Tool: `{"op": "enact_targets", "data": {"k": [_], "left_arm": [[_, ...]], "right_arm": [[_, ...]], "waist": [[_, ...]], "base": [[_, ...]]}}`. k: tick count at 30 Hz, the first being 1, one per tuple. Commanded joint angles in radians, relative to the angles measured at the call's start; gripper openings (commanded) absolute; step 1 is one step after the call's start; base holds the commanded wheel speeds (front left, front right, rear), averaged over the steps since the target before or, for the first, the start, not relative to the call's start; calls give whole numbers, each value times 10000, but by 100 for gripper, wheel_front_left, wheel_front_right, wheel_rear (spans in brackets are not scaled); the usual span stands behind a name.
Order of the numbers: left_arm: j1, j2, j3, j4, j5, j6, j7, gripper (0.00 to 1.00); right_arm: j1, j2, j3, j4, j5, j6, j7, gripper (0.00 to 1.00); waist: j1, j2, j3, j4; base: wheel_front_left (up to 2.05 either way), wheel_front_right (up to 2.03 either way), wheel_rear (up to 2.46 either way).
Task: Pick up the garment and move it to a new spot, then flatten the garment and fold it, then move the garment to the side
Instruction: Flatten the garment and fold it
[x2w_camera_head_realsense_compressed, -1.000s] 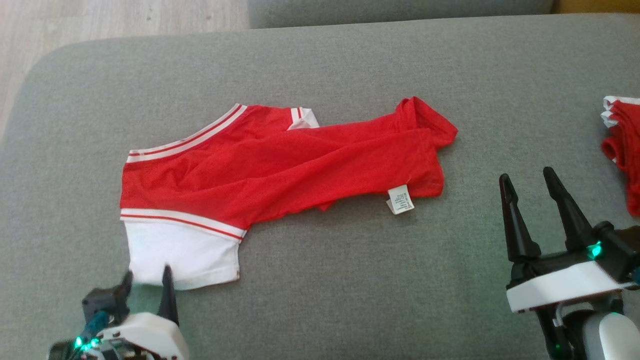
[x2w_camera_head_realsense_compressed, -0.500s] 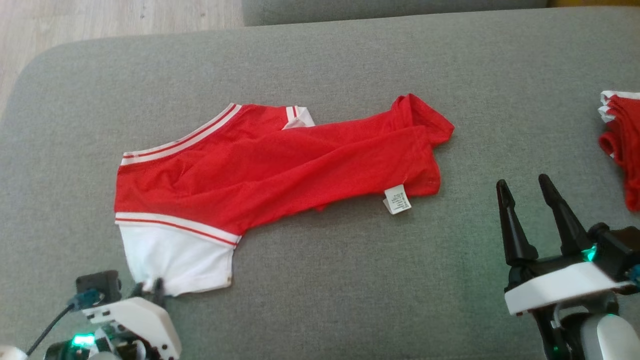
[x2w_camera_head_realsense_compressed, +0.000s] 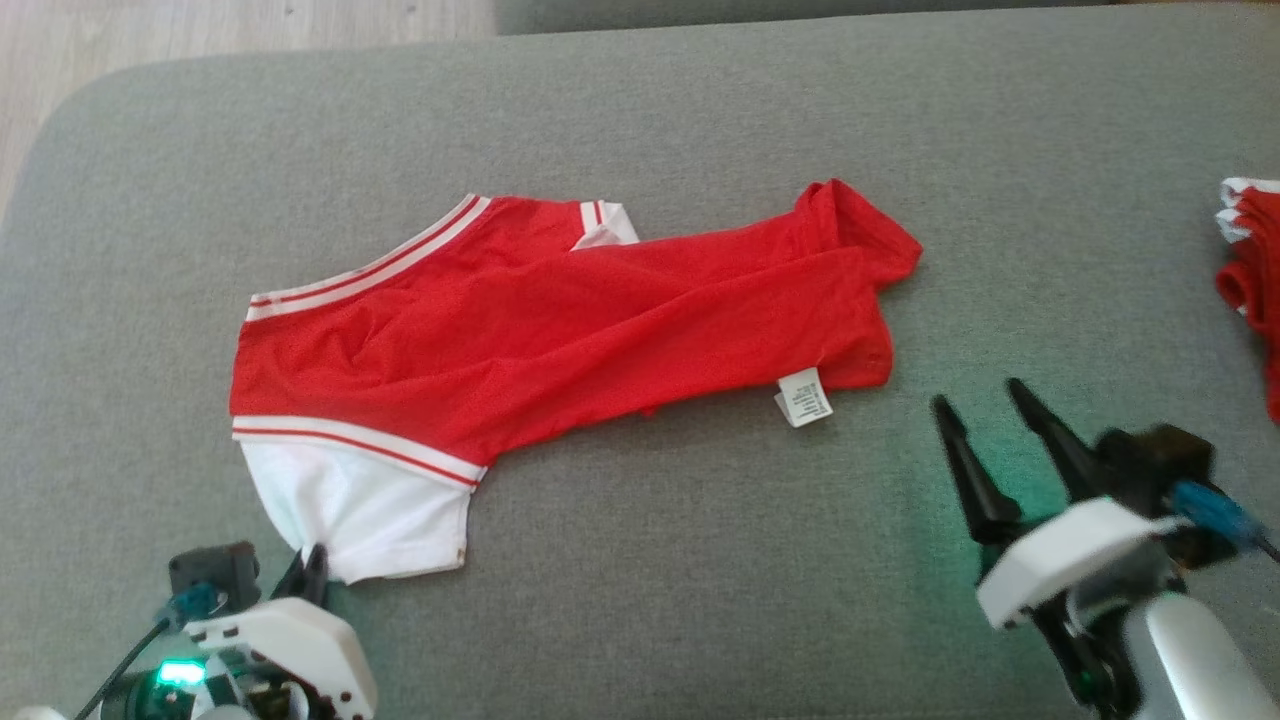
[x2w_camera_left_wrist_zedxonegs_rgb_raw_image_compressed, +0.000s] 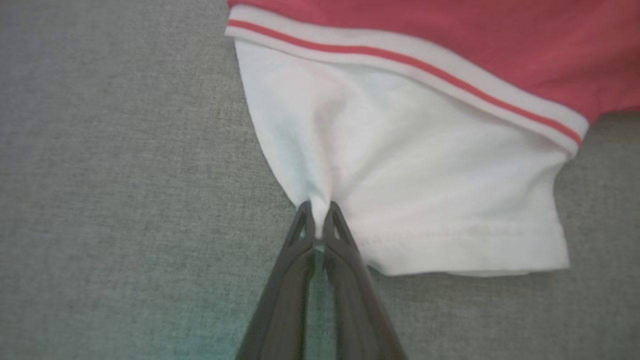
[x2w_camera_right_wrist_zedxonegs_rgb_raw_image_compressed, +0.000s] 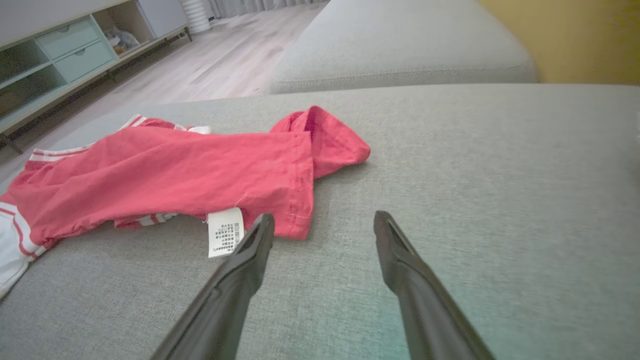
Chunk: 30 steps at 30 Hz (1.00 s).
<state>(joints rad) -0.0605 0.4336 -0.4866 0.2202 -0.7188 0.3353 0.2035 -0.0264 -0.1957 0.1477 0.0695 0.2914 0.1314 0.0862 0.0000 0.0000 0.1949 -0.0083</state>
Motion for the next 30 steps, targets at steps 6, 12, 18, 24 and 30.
{"op": "enact_targets", "data": {"k": [6, 12, 18, 24, 30], "left_arm": [[-782, -29, 111, -209, 319, -13, -185, 0], [-1230, -323, -39, -64, 471, -150, -535, 0], [-1487, -680, -6, 269, 547, -244, -1282, 0], [-1533, -857, 140, 467, 583, -243, -1988, 0], [-1407, -830, 505, -396, 632, -11, -2772, 0]], "right_arm": [[-2012, -676, 1569, 1781, 1034, -7, -12, 100], [-3153, -982, 2515, 3449, 1806, -7, -44, 100], [-3731, -1328, 3345, 4203, 2480, -7, -163, 0], [-3848, -1675, 3644, 4032, 2703, -7, -638, 0], [-3609, -2129, 3295, 3015, 2383, -7, -1053, 0]], "waist": [[0, 0, 328, 313], [0, 0, 621, 609], [0, 0, 803, 711], [0, 0, 754, 697], [0, 0, 411, 634]], "base": [[0, 0, 0], [0, 0, 0], [0, 0, 0], [0, 0, 0], [0, 0, 0]]}}
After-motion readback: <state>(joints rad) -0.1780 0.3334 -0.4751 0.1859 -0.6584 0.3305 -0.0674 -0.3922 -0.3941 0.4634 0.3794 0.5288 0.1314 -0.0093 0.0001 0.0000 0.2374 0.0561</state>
